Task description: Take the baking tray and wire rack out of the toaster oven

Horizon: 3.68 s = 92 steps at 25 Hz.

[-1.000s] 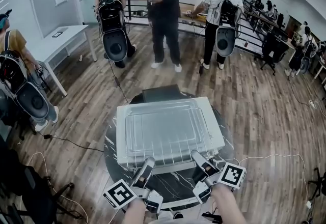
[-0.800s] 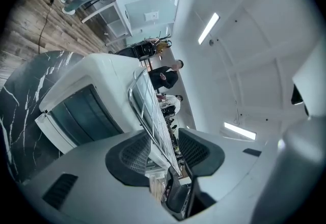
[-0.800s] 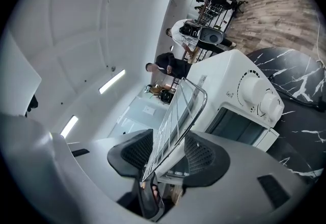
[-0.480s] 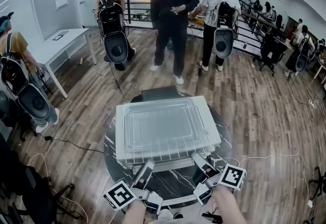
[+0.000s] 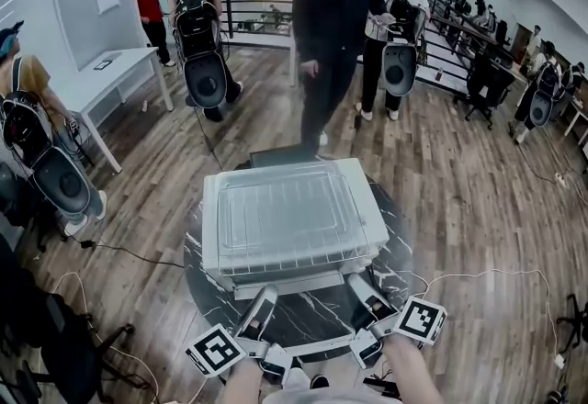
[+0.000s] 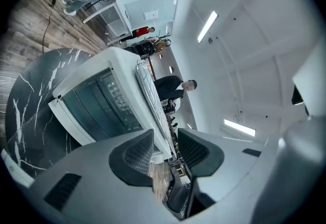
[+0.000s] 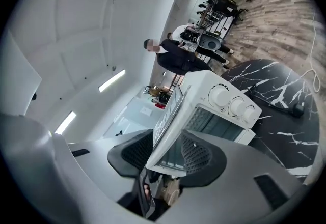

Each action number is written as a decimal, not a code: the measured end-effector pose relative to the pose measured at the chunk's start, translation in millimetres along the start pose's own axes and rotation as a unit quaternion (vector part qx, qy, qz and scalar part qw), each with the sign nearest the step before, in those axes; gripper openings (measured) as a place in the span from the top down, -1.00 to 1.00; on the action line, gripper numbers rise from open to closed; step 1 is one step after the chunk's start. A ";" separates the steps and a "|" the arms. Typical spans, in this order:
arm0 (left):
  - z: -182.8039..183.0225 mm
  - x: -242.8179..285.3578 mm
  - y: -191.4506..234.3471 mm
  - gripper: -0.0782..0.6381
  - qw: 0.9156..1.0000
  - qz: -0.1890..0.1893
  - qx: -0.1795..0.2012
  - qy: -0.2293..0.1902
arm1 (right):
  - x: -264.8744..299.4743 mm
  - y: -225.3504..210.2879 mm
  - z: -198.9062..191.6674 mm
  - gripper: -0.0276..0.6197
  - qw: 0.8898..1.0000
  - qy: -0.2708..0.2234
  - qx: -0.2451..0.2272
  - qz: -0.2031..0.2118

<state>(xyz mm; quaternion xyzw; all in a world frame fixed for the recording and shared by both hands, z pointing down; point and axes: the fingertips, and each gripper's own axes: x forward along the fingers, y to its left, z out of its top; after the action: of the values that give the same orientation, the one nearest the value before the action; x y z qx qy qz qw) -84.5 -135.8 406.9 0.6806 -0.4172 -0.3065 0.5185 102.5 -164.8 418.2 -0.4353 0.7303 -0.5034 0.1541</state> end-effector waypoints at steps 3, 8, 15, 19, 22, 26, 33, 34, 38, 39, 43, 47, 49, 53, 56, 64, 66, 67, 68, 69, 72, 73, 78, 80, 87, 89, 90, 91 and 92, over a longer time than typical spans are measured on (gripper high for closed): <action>-8.2 -4.1 -3.0 0.48 1.000 0.007 0.010 -0.002 | -6.8 11.5 0.0 0.51 0.999 -0.007 -0.047 0.020; -11.7 -12.4 -10.8 0.67 0.992 0.038 0.123 -0.002 | -24.4 17.1 0.7 0.75 0.993 -0.017 -0.119 0.014; -25.6 -26.7 -33.1 0.77 0.959 0.067 0.274 -0.014 | -56.3 32.1 2.5 0.90 0.981 -0.044 -0.187 0.032; -42.3 -35.1 -51.7 0.77 0.936 0.071 0.345 -0.025 | -80.6 36.2 5.1 0.91 0.970 -0.059 -0.234 0.035; -55.9 -42.2 -64.8 0.78 0.921 0.071 0.382 -0.032 | -99.5 39.2 8.3 0.91 0.959 -0.074 -0.272 0.035; -75.3 -51.6 -78.2 0.78 0.903 0.072 0.422 -0.032 | -122.5 42.5 8.6 0.91 0.949 -0.084 -0.301 0.039; -97.9 -63.1 -103.6 0.78 0.859 0.073 0.504 -0.042 | -148.1 60.2 1.9 0.91 0.916 -0.085 -0.387 0.060; -100.9 -64.3 -106.9 0.78 0.854 0.072 0.514 -0.043 | -151.0 62.4 0.9 0.91 0.912 -0.085 -0.397 0.062; -109.0 -68.8 -116.7 0.78 0.837 0.072 0.540 -0.053 | -158.0 70.6 -3.7 0.91 0.897 -0.079 -0.428 0.075; -111.0 -70.2 -118.2 0.78 0.834 0.073 0.545 -0.055 | -159.9 71.8 -5.2 0.91 0.895 -0.075 -0.432 0.078; -118.3 -75.9 -125.0 0.78 0.829 0.072 0.550 -0.062 | -168.2 75.9 -11.4 0.91 0.892 -0.057 -0.437 0.095; -120.5 -79.9 -132.4 0.78 0.827 0.069 0.554 -0.071 | -174.9 84.7 -20.7 0.91 0.878 -0.037 -0.464 0.109; -121.7 -80.8 -135.6 0.78 0.828 0.066 0.552 -0.075 | -178.0 89.1 -24.5 0.91 0.876 -0.030 -0.468 0.115; -128.5 -81.3 -137.9 0.78 0.833 0.059 0.545 -0.076 | -184.6 94.3 -30.3 0.91 0.875 -0.024 -0.467 0.127; -132.8 -79.3 -140.1 0.78 0.839 0.051 0.536 -0.075 | -187.1 95.9 -32.6 0.91 0.876 -0.022 -0.463 0.133; -136.6 -73.7 -142.1 0.78 0.842 0.043 0.533 -0.069 | -184.6 90.9 -30.2 0.91 0.880 -0.022 -0.458 0.124; -136.5 -72.3 -141.2 0.78 0.843 0.044 0.532 -0.069 | -183.5 89.6 -29.1 0.91 0.880 -0.021 -0.458 0.123; -136.3 -71.8 -140.8 0.78 0.843 0.045 0.532 -0.069 | -183.0 89.1 -28.6 0.91 0.881 -0.021 -0.457 0.122; -135.9 -71.4 -140.3 0.78 0.843 0.046 0.532 -0.068 | -182.4 88.6 -28.2 0.91 0.881 -0.020 -0.457 0.122; -135.5 -71.0 -139.9 0.78 0.843 0.047 0.532 -0.068 | -181.8 88.1 -27.9 0.91 0.881 -0.019 -0.457 0.121; -133.4 -69.9 -138.6 0.78 0.843 0.049 0.531 -0.068 | -179.8 87.0 -26.9 0.91 0.881 -0.018 -0.458 0.119; -132.7 -69.5 -137.8 0.78 0.844 0.049 0.530 -0.067 | -179.1 86.5 -26.7 0.91 0.881 -0.018 -0.458 0.118; -130.2 -68.2 -132.9 0.78 0.846 0.051 0.527 -0.065 | -175.6 84.5 -26.6 0.91 0.882 -0.016 -0.457 0.116; -128.4 -68.6 -132.3 0.78 0.846 0.052 0.526 -0.066 | -174.0 85.0 -27.5 0.91 0.881 -0.014 -0.458 0.116; -121.2 -69.0 -130.3 0.78 0.848 0.054 0.524 -0.068 | -168.7 85.0 -27.6 0.91 0.882 -0.011 -0.459 0.111; -119.3 -69.7 -129.5 0.78 0.848 0.055 0.523 -0.068 | -167.7 85.3 -27.8 0.91 0.882 -0.011 -0.459 0.110; -118.5 -70.2 -129.1 0.77 0.848 0.056 0.522 -0.068 | -167.3 85.5 -28.0 0.91 0.882 -0.011 -0.458 0.110; -118.0 -70.6 -128.4 0.78 0.848 0.057 0.522 -0.068 | -167.0 85.5 -28.1 0.91 0.882 -0.011 -0.457 0.110; -117.6 -70.8 -127.7 0.78 0.849 0.057 0.521 -0.068 | -166.6 85.5 -28.3 0.91 0.883 -0.011 -0.457 0.110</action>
<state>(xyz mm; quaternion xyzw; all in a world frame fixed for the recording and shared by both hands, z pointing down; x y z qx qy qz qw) 14.4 -5.6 315.3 0.8033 -0.5879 -0.0593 0.0752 138.2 -6.3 321.0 -0.3798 0.9208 -0.0889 0.0006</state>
